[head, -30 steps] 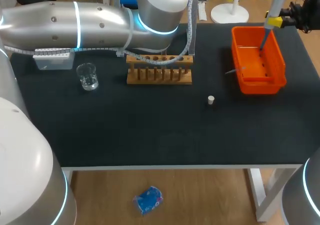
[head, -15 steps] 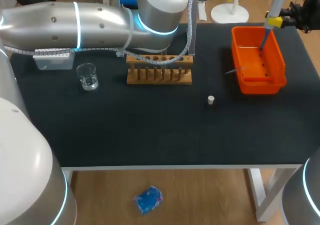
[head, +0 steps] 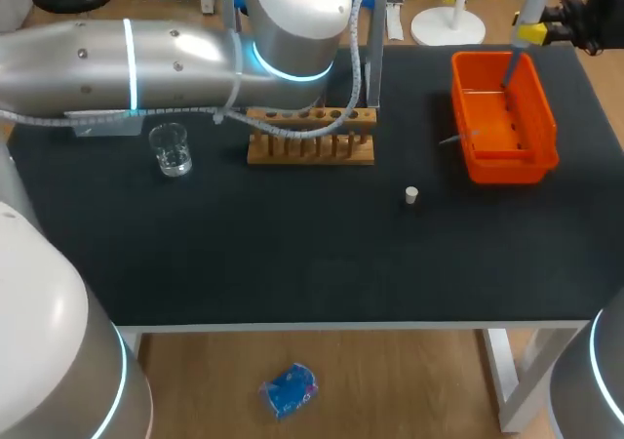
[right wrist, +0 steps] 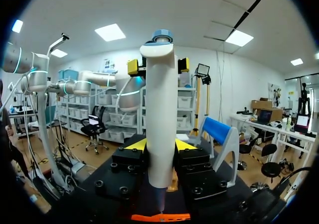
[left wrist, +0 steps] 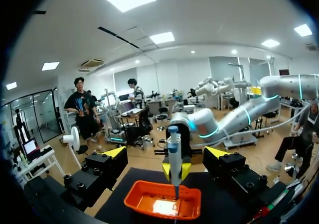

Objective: Invert the test tube, pick up the pipette, mount the tip to pipette, aspirate from beaker and dispense into the tube, eject the tip, return the pipette, and cap with the stopper.

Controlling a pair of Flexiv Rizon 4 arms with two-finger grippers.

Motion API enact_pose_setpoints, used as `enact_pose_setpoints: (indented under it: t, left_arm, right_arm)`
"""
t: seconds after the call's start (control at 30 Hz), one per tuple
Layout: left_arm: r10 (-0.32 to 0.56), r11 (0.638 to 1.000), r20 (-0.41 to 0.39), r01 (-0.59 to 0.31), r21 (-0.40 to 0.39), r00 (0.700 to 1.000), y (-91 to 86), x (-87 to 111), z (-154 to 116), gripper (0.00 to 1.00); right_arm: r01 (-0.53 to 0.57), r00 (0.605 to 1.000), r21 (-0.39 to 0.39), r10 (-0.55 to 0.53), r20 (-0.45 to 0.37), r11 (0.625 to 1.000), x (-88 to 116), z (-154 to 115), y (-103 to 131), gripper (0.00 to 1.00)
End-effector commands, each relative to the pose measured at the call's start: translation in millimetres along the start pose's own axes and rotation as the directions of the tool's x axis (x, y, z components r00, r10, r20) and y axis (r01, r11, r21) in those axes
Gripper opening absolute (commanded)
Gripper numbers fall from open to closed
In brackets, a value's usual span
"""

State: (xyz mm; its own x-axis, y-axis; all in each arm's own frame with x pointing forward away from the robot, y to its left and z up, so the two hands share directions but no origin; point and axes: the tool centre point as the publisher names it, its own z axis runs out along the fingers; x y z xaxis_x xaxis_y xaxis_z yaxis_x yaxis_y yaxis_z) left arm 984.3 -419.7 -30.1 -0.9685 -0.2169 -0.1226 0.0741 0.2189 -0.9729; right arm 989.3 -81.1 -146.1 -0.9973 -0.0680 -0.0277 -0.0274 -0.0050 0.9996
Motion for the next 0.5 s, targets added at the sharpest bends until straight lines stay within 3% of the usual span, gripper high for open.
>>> enact_pose_setpoints:
  t: [0.03,0.23,0.5]
  left_arm:
    - [0.001,0.999,0.014,-0.001,0.053,1.000,6.5,6.7,-18,1.00]
    - [-0.005,0.998,0.048,0.002,0.061,0.999,7.3,10.2,-32,1.00]
    - [-0.005,0.998,0.048,0.002,0.061,0.999,7.3,10.2,-32,1.00]
  right_arm:
    - [0.007,1.000,0.007,-0.007,-0.003,1.000,2,11,10,0.00]
    - [0.017,1.000,0.014,-0.017,0.006,1.000,8,17,18,0.00]
    - [0.040,0.999,0.010,-0.041,0.023,0.999,23,20,19,0.00]
